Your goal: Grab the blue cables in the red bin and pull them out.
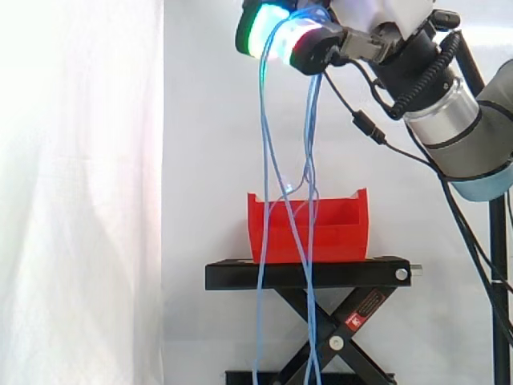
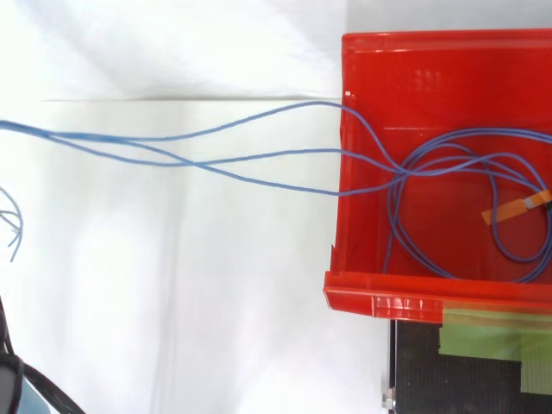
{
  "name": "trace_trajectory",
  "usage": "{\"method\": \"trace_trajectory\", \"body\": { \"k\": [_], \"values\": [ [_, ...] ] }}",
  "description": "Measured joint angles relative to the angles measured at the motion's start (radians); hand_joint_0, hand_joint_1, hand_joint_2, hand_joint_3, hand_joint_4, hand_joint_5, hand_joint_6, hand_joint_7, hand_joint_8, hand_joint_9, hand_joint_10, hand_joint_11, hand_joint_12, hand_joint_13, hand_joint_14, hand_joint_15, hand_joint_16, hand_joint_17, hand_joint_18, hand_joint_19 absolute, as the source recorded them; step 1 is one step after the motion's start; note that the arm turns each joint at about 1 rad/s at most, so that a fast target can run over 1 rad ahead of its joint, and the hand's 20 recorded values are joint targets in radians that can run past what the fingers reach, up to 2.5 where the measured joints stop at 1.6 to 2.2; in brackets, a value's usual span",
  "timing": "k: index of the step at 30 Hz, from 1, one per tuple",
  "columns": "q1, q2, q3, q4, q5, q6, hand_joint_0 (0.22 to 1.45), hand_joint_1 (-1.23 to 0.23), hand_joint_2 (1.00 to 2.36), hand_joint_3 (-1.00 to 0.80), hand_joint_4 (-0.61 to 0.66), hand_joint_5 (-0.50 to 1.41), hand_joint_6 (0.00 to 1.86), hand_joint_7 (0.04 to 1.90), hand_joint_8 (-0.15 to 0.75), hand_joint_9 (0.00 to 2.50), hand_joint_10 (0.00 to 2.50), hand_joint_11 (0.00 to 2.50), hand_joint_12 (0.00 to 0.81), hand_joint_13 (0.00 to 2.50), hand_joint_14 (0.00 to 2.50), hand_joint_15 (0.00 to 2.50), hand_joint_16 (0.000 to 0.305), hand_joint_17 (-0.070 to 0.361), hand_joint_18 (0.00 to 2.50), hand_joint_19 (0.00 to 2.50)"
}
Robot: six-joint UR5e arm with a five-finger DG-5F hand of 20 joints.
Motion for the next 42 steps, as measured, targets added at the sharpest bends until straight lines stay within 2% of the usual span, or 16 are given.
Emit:
{"method": "trace_trajectory", "body": {
  "k": [4,8,13,16,19,21,22,26,27,30,35,38,42],
  "values": [
    [-0.002,0.0,-0.002,-0.067,0.053,0.068,0.95,-0.78,1.0,-1.0,-0.08,0.37,1.44,0.39,0.19,0.52,2.5,1.24,0.275,1.17,1.05,1.39,0.045,0.101,0.83,0.84],
    [0.003,0.0,-0.028,-0.129,0.152,0.171,0.95,-0.78,1.0,-1.0,-0.08,0.37,1.44,0.4,0.19,0.52,2.5,1.24,0.273,1.17,1.05,1.39,0.045,0.101,0.83,0.84],
    [0.016,0.0,-0.091,-0.143,0.279,0.299,0.95,-0.78,1.0,-1.0,-0.08,0.37,1.43,0.39,0.193,0.52,2.5,1.25,0.273,1.17,1.05,1.39,0.045,0.102,0.83,0.84],
    [0.028,0.0,-0.124,-0.147,0.36,0.38,0.94,-0.78,1.0,-1.0,-0.08,0.37,1.43,0.4,0.191,0.52,2.5,1.25,0.273,1.17,1.04,1.39,0.045,0.102,0.83,0.84],
    [0.042,0.0,-0.137,-0.179,0.44,0.461,0.95,-0.78,1.0,-1.0,-0.08,0.37,1.43,0.4,0.192,0.53,2.5,1.26,0.273,1.17,1.04,1.4,0.045,0.102,0.83,0.84],
    [0.054,0.0,-0.141,-0.225,0.505,0.526,0.95,-0.78,1.0,-1.0,-0.08,0.37,1.43,0.39,0.192,0.53,2.5,1.26,0.272,1.17,1.03,1.39,0.045,0.101,0.83,0.84],
    [0.057,0.0,-0.141,-0.239,0.521,0.542,0.95,-0.78,1.0,-1.0,-0.08,0.37,1.43,0.39,0.192,0.53,2.5,1.26,0.273,1.17,1.02,1.4,0.045,0.101,0.83,0.84],
    [0.079,0.0,-0.142,-0.345,0.631,0.655,0.95,-0.78,1.0,-1.0,-0.08,0.37,1.43,0.39,0.192,0.53,2.5,1.26,0.279,1.18,1.02,1.4,0.045,0.101,0.82,0.84],
    [0.082,0.0,-0.142,-0.366,0.649,0.68,0.95,-0.78,1.0,-1.0,-0.08,0.37,1.43,0.39,0.199,0.53,2.5,1.25,0.28,1.18,1.02,1.39,0.045,0.101,0.82,0.84],
    [0.092,0.0,-0.143,-0.414,0.688,0.759,0.95,-0.78,1.0,-1.0,-0.08,0.37,1.43,0.4,0.192,0.53,2.5,1.26,0.271,1.18,1.01,1.4,0.045,0.101,0.82,0.84],
    [0.101,0.0,-0.143,-0.459,0.711,0.889,0.94,-0.78,1.0,-1.0,-0.08,0.37,1.42,0.4,0.195,0.53,2.5,1.27,0.276,1.18,1.0,1.41,0.045,0.101,0.82,0.84],
    [0.103,0.0,-0.144,-0.486,0.714,0.935,0.91,-0.77,1.0,-1.0,-0.08,0.36,1.39,0.41,0.195,0.52,2.5,1.26,0.272,1.18,0.94,1.42,0.045,0.102,0.82,0.84],
    [0.105,0.0,-0.143,-0.512,0.714,0.956,0.87,-0.75,1.0,-1.0,-0.08,0.35,1.32,0.4,0.19,0.52,2.5,1.24,0.271,1.19,0.79,1.46,0.046,0.103,0.8,0.84]
  ]
}}
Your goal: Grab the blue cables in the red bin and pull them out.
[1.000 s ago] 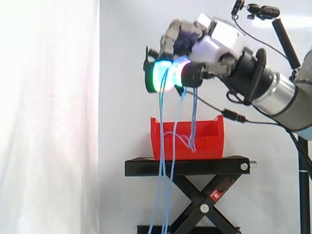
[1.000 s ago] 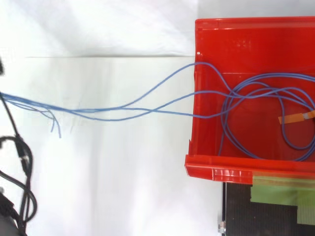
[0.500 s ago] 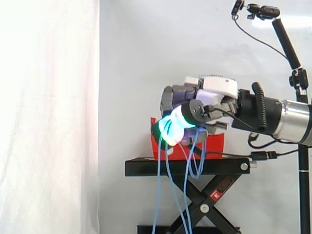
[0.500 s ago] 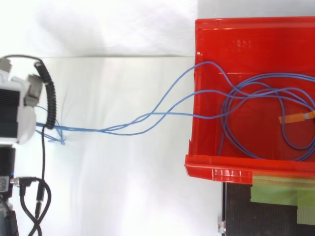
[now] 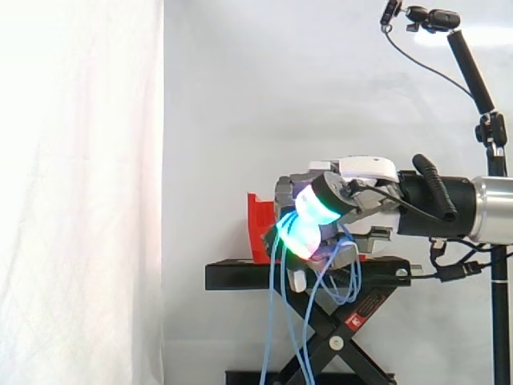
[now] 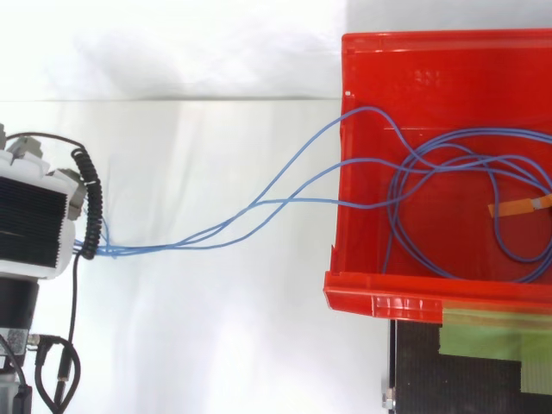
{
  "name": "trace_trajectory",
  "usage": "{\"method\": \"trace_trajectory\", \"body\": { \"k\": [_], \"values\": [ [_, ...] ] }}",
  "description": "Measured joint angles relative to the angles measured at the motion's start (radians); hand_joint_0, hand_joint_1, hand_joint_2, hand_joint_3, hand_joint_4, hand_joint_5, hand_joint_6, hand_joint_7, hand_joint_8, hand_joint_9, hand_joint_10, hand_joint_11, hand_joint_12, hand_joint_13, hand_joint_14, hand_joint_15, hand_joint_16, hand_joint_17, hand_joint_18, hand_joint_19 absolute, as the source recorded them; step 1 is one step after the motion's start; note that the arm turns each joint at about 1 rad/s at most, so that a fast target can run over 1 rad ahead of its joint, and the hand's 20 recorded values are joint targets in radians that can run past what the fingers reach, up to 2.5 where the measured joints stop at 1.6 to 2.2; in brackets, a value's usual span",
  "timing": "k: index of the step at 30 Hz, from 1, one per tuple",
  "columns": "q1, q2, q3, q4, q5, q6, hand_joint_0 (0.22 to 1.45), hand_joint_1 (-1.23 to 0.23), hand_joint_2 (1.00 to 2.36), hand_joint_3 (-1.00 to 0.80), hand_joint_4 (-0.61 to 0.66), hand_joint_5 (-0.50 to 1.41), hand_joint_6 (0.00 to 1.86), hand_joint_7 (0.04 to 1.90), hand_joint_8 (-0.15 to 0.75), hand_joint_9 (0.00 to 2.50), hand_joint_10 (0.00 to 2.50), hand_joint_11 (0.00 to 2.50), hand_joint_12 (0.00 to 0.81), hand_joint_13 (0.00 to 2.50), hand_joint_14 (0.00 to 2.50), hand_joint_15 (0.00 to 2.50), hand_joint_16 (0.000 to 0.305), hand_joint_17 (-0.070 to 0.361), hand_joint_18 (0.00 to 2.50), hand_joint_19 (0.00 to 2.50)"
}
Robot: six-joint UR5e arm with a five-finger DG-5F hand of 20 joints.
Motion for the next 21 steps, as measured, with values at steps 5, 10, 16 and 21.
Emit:
{"method": "trace_trajectory", "body": {
  "k": [5,10,16,21],
  "values": [
    [0.0,0.0,0.0,-0.009,-0.001,0.005,0.81,-0.73,1.0,-1.0,-0.06,0.35,1.23,0.4,0.197,0.55,2.5,1.23,0.278,1.19,0.71,1.47,0.048,0.107,0.8,0.84],
    [0.001,0.0,0.0,-0.008,-0.003,0.006,0.74,-0.71,1.0,-1.0,-0.05,0.35,1.18,0.39,0.209,0.55,2.5,1.17,0.294,1.2,0.67,1.44,0.051,0.115,0.8,0.83],
    [0.001,0.0,0.0,-0.005,-0.004,0.006,0.66,-0.68,1.0,-1.0,-0.02,0.35,1.14,0.37,0.234,0.56,2.5,1.12,0.331,1.21,0.67,1.4,0.057,0.128,0.84,0.79],
    [0.001,0.0,0.0,-0.006,-0.004,0.006,0.62,-0.66,1.0,-1.0,-0.01,0.35,1.12,0.36,0.247,0.57,2.5,1.09,0.353,1.22,0.68,1.37,0.059,0.134,0.85,0.78]
  ]
}}
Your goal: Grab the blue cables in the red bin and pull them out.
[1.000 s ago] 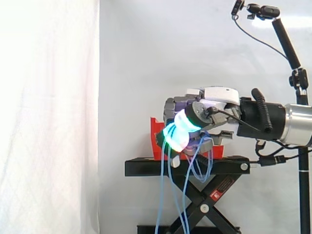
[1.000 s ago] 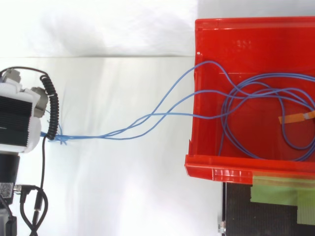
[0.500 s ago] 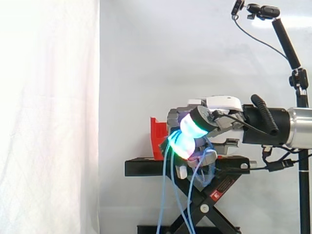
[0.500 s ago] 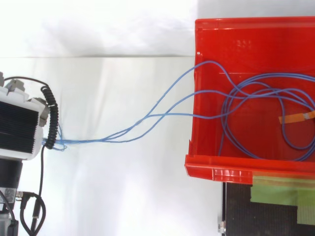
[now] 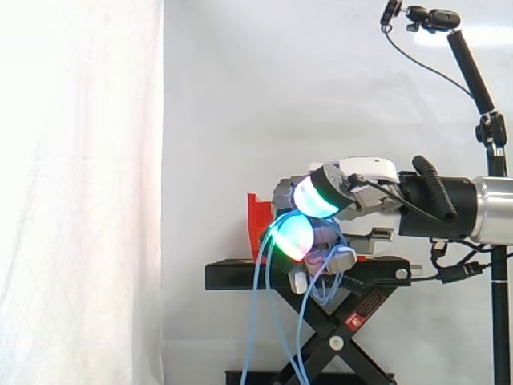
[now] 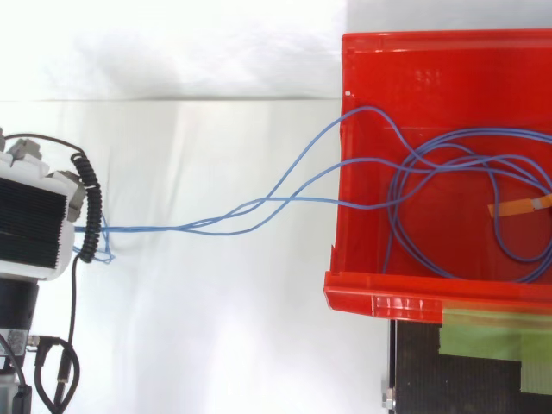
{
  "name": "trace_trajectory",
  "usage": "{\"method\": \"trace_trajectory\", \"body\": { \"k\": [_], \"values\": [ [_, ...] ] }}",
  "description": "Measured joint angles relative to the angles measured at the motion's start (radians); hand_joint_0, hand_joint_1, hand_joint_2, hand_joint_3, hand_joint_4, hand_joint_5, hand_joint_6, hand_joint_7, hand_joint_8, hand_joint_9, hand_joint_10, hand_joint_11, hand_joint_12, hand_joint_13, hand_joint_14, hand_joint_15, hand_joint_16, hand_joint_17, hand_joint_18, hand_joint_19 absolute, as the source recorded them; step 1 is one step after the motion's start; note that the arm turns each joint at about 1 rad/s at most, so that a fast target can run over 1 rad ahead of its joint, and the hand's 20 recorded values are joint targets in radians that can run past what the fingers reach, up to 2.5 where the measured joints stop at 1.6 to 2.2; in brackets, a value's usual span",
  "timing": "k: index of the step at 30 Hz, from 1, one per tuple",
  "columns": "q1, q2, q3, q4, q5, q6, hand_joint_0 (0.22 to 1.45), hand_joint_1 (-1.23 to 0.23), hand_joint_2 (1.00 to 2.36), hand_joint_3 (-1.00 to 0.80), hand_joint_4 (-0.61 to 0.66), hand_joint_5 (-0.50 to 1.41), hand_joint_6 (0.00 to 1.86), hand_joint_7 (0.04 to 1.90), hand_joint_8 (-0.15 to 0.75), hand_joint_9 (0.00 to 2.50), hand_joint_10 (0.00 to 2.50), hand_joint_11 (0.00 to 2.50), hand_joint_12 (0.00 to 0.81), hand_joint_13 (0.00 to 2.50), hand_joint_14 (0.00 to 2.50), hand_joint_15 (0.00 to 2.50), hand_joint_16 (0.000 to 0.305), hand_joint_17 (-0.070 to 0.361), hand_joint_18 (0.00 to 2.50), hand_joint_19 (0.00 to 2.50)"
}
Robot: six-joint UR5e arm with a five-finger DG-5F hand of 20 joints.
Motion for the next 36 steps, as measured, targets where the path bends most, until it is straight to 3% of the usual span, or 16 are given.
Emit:
{"method": "trace_trajectory", "body": {
  "k": [6,16,22,36],
  "values": [
    [0.0,0.0,0.0,0.001,-0.001,0.0,0.59,-0.65,1.0,-1.0,0.01,0.37,1.1,0.35,0.262,0.58,2.5,1.06,0.362,1.23,0.67,1.33,0.062,0.141,0.86,0.78],
    [0.0,0.0,0.0,-0.001,-0.002,0.0,0.57,-0.57,1.0,-1.0,0.03,0.62,0.82,0.5,0.27,0.69,2.5,1.12,0.392,1.27,0.52,1.36,0.064,0.143,0.87,0.77],
    [0.0,0.0,0.0,-0.002,-0.002,-0.001,0.59,-0.61,1.0,-1.0,0.02,0.73,0.68,0.59,0.256,0.74,2.5,1.17,0.384,1.28,0.36,1.41,0.061,0.138,0.86,0.77],
    [0.0,0.0,0.0,-0.004,-0.003,0.0,0.74,-0.76,1.0,-1.0,-0.02,0.78,0.77,0.65,0.201,0.78,2.5,1.31,0.306,1.31,0.12,1.61,0.048,0.108,0.8,0.8]
  ]
}}
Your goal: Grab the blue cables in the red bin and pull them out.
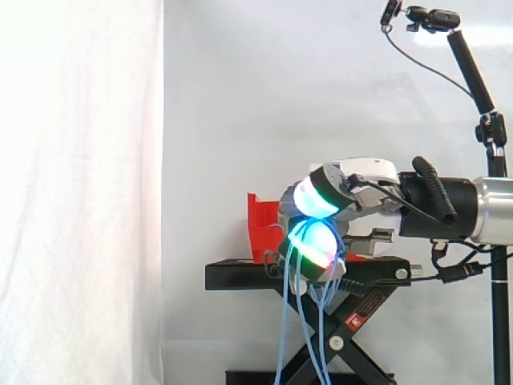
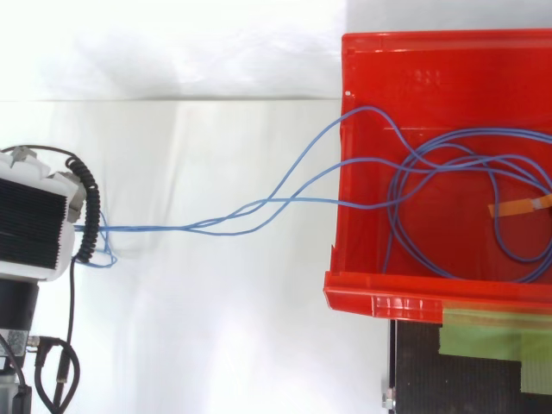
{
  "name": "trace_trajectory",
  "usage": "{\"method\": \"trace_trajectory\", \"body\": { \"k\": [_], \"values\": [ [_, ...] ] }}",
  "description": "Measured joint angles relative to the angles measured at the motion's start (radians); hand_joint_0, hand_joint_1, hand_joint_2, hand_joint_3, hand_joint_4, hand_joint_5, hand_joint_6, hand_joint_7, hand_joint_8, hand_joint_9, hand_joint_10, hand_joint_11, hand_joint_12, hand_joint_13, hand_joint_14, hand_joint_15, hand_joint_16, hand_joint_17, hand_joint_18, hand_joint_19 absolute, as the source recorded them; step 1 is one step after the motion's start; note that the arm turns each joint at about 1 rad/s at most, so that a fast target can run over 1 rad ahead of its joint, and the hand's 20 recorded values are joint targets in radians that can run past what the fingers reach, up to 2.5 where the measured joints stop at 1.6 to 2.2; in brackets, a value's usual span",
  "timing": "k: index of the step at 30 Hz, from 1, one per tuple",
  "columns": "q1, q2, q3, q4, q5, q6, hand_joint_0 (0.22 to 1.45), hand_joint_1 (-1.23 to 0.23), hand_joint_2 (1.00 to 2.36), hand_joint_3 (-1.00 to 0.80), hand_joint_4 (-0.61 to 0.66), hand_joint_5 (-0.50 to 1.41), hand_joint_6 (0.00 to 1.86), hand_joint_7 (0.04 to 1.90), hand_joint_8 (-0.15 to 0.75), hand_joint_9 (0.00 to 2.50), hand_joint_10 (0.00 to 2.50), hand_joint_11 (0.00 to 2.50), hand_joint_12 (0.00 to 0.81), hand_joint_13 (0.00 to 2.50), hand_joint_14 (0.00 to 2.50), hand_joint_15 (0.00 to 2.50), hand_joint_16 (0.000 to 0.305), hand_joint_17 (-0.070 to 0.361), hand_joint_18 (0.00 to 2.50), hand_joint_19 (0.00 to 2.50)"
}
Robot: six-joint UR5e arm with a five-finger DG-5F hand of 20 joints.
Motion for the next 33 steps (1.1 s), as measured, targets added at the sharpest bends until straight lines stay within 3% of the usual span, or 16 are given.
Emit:
{"method": "trace_trajectory", "body": {
  "k": [18,33],
  "values": [
    [0.0,0.0,0.0,0.0,0.0,0.0,0.74,-0.79,1.0,-1.0,0.05,0.61,0.91,0.51,0.211,0.71,2.5,1.26,0.312,1.29,0.17,1.59,0.048,0.108,0.8,0.8],
    [-0.003,0.0,0.0,-0.013,0.0,0.001,0.67,-0.72,1.0,-1.0,0.09,0.59,0.82,0.51,0.241,0.68,2.5,1.17,0.343,1.26,0.29,1.5,0.053,0.12,0.82,0.79]
  ]
}}
